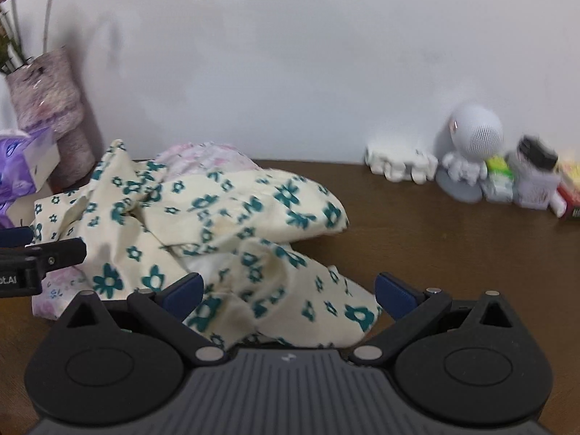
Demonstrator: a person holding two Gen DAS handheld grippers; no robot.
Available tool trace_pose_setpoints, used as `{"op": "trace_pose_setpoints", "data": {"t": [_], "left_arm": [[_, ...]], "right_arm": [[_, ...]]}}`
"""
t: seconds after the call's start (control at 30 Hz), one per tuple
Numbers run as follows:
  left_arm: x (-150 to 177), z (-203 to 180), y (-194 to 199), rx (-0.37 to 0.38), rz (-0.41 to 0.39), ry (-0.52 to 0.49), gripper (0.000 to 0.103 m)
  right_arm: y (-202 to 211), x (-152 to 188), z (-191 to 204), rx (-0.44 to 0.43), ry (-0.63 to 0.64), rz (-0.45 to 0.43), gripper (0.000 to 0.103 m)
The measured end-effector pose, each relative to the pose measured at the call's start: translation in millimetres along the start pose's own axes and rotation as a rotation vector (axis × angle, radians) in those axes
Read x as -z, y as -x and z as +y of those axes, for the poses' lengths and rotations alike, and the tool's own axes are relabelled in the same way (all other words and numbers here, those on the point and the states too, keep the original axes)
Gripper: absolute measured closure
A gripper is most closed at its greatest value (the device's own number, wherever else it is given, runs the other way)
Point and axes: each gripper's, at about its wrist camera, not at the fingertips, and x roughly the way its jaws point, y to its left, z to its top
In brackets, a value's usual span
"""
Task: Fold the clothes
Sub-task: 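Move both tools forward toward the cream flower-print shirt pile, then close the right gripper on the shirt fabric while the left gripper closes on it too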
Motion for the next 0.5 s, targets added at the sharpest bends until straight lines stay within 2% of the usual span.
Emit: {"op": "trace_pose_setpoints", "data": {"t": [0.13,0.33,0.43,0.5], "left_arm": [[0,-8,-13,-0.029,0.03,0.044,0.002],[1,-17,-27,-0.038,0.063,0.049,0.015],[1,-21,-32,-0.051,0.077,0.043,0.028],[1,-23,-36,-0.059,0.085,0.039,0.037]], "right_arm": [[-8,4,-7,-0.016,-0.018,0.025,0.004],[-21,2,-10,-0.044,-0.051,0.047,0.019],[-29,0,-10,-0.056,-0.059,0.057,0.026],[-34,-2,-11,-0.075,-0.076,0.064,0.04]]}}
